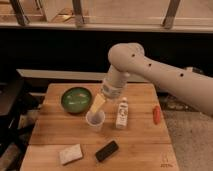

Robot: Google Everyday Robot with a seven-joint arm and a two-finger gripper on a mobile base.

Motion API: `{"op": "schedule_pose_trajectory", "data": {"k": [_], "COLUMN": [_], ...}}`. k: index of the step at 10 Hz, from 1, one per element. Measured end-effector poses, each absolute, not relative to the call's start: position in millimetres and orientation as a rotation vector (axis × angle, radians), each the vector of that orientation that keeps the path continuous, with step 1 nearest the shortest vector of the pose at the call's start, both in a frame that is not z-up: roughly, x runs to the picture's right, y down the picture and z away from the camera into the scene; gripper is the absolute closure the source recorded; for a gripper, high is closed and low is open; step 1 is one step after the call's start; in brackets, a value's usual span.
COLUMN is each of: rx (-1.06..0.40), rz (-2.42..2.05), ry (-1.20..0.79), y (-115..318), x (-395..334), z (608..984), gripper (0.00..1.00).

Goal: Wipe the white sponge on the table

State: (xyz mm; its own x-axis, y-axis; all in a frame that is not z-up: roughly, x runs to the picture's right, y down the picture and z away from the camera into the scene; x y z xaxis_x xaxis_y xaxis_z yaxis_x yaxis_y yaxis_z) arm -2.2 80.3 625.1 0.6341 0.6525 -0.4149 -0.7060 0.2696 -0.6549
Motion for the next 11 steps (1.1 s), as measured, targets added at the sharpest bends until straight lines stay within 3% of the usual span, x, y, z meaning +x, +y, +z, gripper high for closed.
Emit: {"op": "schedule_pose_trajectory", "data": {"k": [3, 11], "rx": [-0.912, -0.861], "rz": [0.891, 0.501], "ry": [0.059, -0.156], "y": [82, 110], "x": [-7, -136], "z": [629, 651], "gripper": [0.2, 0.2]}}
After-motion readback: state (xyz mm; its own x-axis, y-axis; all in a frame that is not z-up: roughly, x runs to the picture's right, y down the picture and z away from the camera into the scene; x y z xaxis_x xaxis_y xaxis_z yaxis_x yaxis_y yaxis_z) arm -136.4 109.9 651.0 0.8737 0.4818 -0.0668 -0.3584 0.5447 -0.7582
